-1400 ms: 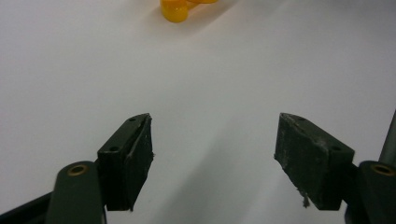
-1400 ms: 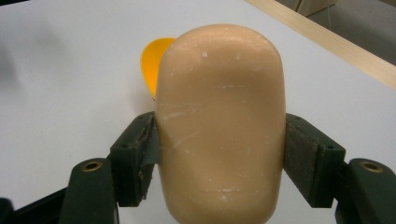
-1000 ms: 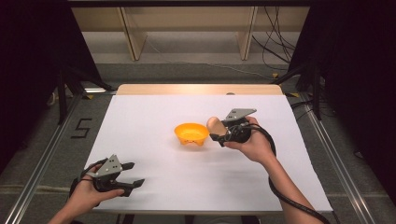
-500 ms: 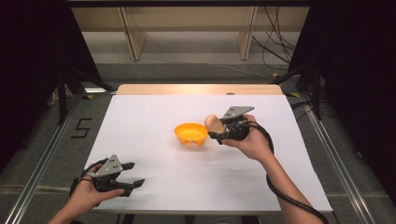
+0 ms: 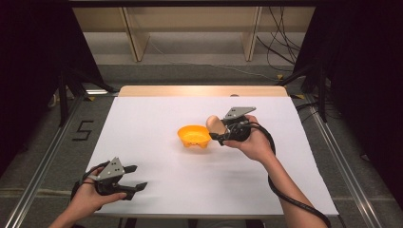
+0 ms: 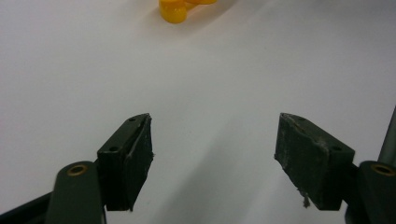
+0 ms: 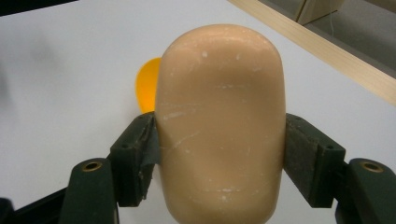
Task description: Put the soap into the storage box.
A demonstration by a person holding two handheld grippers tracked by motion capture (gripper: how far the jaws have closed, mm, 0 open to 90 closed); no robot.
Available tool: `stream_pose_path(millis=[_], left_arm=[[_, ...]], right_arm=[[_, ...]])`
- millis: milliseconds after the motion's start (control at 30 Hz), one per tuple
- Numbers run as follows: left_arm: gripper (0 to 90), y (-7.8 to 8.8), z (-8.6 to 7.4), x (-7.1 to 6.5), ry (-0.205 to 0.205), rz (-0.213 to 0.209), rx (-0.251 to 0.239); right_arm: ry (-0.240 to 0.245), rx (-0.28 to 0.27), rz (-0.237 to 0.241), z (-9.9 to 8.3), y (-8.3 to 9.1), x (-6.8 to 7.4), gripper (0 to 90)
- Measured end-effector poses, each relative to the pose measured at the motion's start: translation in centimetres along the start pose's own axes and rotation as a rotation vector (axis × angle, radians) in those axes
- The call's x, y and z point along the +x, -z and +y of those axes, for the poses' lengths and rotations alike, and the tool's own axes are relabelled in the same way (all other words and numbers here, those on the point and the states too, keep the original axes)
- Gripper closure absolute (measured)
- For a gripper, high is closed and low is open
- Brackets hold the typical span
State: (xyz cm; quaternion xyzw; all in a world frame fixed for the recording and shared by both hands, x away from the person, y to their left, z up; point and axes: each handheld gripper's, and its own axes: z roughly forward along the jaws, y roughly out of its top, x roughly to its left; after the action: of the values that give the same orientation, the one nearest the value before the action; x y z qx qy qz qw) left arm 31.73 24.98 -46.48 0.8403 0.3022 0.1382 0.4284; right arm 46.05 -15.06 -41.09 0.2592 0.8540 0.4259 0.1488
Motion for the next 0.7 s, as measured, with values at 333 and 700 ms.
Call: stream_pose_path(millis=[333, 700], left_arm=[[27.4, 0.0, 0.0, 0.0, -0.011, 0.008, -0.01], [27.4, 0.0, 0.0, 0.0, -0.005, 0.011, -0.007]], right_arm=[[-0.019, 0.003, -0.004, 0.4, -0.2, 0.0, 33.5], [-0.027, -0.002, 0.008, 0.7, -1.1, -0.1, 33.5]])
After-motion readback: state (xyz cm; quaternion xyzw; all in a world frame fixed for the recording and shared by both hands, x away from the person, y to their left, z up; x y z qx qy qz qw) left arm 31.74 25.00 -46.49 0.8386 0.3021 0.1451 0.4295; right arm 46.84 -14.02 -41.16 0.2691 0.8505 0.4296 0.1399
